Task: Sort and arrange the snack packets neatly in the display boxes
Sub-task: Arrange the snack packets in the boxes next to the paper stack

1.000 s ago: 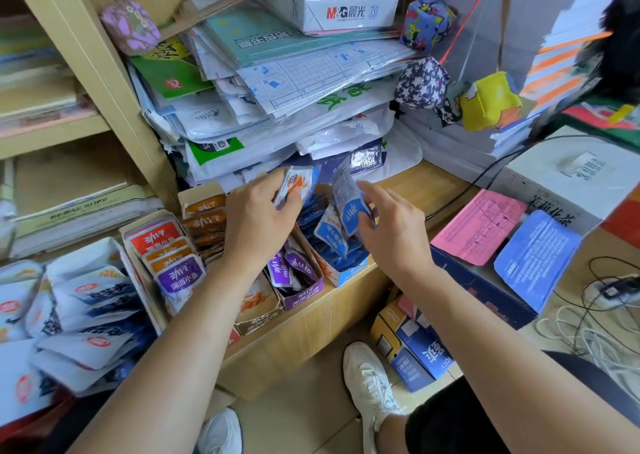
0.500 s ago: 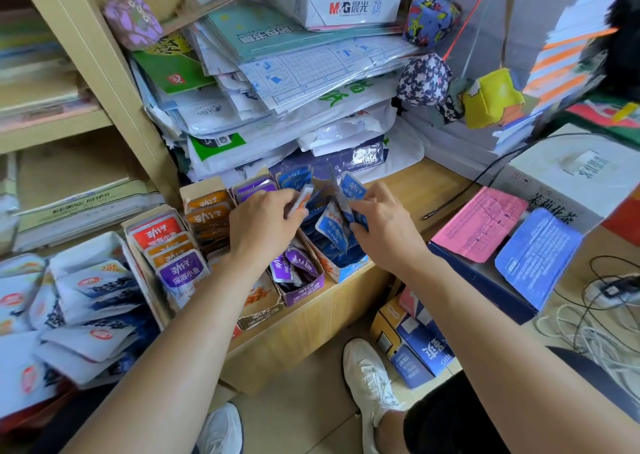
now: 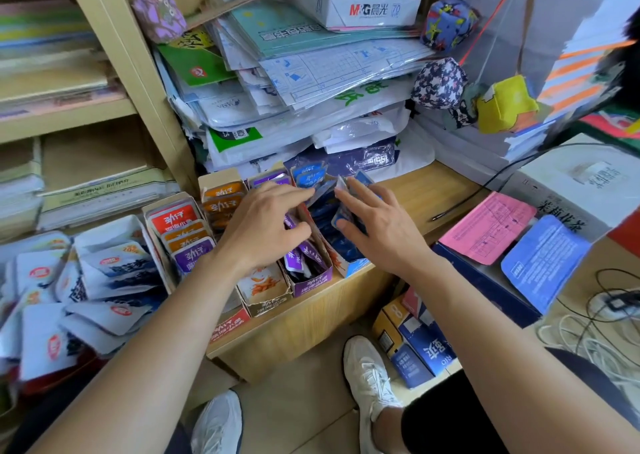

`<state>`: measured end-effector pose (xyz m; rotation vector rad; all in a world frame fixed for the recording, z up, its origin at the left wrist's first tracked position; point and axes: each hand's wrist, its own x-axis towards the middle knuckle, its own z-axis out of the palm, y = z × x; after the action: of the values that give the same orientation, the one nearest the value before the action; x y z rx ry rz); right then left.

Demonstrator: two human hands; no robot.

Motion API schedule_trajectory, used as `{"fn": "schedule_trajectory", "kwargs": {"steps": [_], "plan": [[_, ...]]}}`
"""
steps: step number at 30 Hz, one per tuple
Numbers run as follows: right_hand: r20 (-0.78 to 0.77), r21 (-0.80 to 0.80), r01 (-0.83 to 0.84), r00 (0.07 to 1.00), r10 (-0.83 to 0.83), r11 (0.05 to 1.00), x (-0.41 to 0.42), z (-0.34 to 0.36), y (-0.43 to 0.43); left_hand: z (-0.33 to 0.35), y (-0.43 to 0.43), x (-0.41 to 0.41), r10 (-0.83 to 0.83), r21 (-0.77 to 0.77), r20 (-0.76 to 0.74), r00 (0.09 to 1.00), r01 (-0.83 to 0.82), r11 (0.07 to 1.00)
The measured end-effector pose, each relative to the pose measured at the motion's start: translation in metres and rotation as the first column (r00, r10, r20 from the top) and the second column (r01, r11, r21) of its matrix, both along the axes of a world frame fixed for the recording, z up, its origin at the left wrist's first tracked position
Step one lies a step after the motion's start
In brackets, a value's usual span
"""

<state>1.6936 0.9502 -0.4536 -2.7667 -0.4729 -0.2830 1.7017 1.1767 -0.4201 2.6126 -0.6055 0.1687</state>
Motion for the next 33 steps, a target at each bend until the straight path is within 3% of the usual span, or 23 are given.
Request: {"fn": "schedule_trajectory", "kwargs": {"steps": [4,8,10,13,16,19,25,30,33], "plan": [[-0.005,-0.083,0.062,0.998,-0.063,0.995,0.001,0.005,0.006,0.008,0.029,-0.017,0.048,-0.083,0.105,0.993,-0.04,0.996],[0.172,-0.049,0.097,0.981,-0.087,0.994,-0.009,0.017,0.025,0.013,0.079,-0.034,0.22,-0.058,0.168,0.961,-0.213,0.975],[0.269,0.065,0.041,0.961,-0.057,0.997,-0.017,0.022,0.041,0.012,0.101,-0.041,0.31,-0.007,0.202,0.929,-0.315,0.949],[0.329,0.127,-0.169,0.937,0.119,0.977,-0.032,0.022,0.074,0.002,0.126,-0.047,0.382,0.092,0.186,0.905,-0.403,0.911],[0.301,0.096,-0.373,0.894,0.33,0.923,-0.044,0.017,0.111,-0.009,0.141,-0.052,0.36,0.182,0.125,0.924,-0.378,0.908],[0.229,-0.004,-0.457,0.866,0.445,0.89,-0.048,0.004,0.143,-0.017,0.144,-0.058,0.341,0.296,0.116,0.933,-0.361,0.884],[0.003,-0.159,-0.385,0.92,0.391,0.909,-0.04,-0.018,0.168,-0.026,0.146,-0.059,0.271,0.455,0.121,0.955,-0.296,0.84],[0.128,-0.08,-0.282,0.948,0.291,0.956,-0.039,-0.027,0.181,-0.018,0.155,-0.049,0.235,0.332,0.003,0.972,-0.223,0.917],[0.133,0.099,-0.286,0.953,0.272,0.953,-0.037,-0.028,0.183,-0.019,0.163,-0.045,0.217,0.189,0.038,0.976,-0.22,0.957]]}}
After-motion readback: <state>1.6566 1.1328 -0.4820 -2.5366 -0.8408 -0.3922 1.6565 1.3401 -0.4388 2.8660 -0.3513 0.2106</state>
